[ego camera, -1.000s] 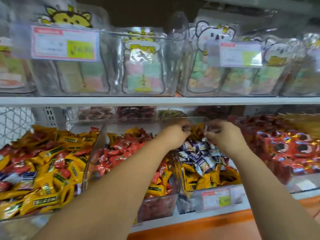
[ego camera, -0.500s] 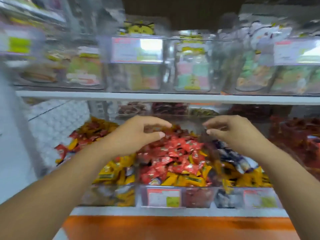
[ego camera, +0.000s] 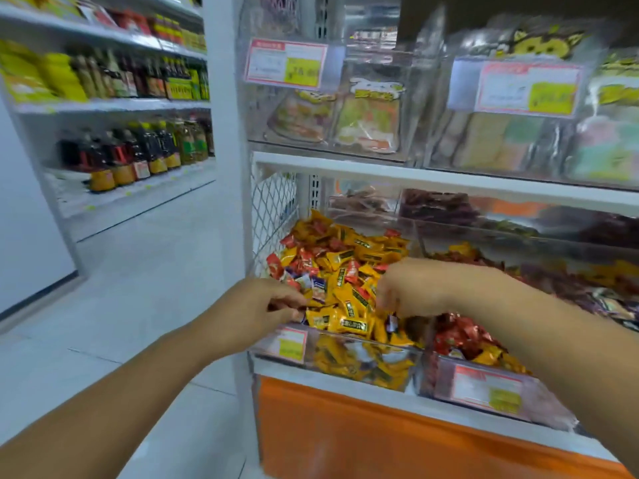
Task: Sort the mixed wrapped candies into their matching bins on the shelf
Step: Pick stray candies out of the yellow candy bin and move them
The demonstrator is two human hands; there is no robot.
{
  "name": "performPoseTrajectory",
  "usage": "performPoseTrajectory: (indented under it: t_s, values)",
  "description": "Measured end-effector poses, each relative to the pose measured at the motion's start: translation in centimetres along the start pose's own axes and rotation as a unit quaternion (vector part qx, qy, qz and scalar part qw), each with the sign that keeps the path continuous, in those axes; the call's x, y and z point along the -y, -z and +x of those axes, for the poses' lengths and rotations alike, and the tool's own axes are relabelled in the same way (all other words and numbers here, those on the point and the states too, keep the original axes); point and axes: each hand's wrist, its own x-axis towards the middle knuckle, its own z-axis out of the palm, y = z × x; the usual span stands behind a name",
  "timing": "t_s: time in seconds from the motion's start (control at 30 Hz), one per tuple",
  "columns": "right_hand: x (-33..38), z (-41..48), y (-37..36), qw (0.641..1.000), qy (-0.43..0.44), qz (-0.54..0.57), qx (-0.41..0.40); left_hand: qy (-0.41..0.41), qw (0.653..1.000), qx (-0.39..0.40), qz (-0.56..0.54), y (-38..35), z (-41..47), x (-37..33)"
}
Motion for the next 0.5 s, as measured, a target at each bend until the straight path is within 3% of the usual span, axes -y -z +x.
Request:
performPoseTrajectory:
  t_s: [0.07, 0.17, 0.23, 0.3, 0.37, 0.5]
  values:
    - [0.2, 1.4, -0.6, 0.991, -0.007, -0.117, 0.071, 0.004, 1.0, 0.0, -0.009, 0.2, 0.3, 0.3]
    - [0.3, 2.6, -1.2, 0.989, -0.034, -0.124, 0.07, 0.007, 1.0, -0.004, -0.018, 0.4, 0.5, 0.9]
    - [-0.2, 2.8, -0.9, 0.996, -0.021, -0.074, 0.035, 0.007, 1.0, 0.0, -0.006, 0.6, 0.7, 1.1]
    - [-0.9, 1.8, 0.1, 0.997, -0.018, 0.068, -0.018, 0.01, 1.0, 0.016, 0.012, 0.8, 1.0, 1.1]
    - [-0.8, 0.8, 1.1, 0.975, 0.003, 0.212, -0.073, 0.017, 0.998, 0.035, 0.04, 0.9, 1.6, 0.9]
    - [1.3, 2.9, 1.1, 0.954, 0.012, 0.257, -0.153, 0.017, 0.996, 0.039, 0.081, 0.5, 2.2, 0.6]
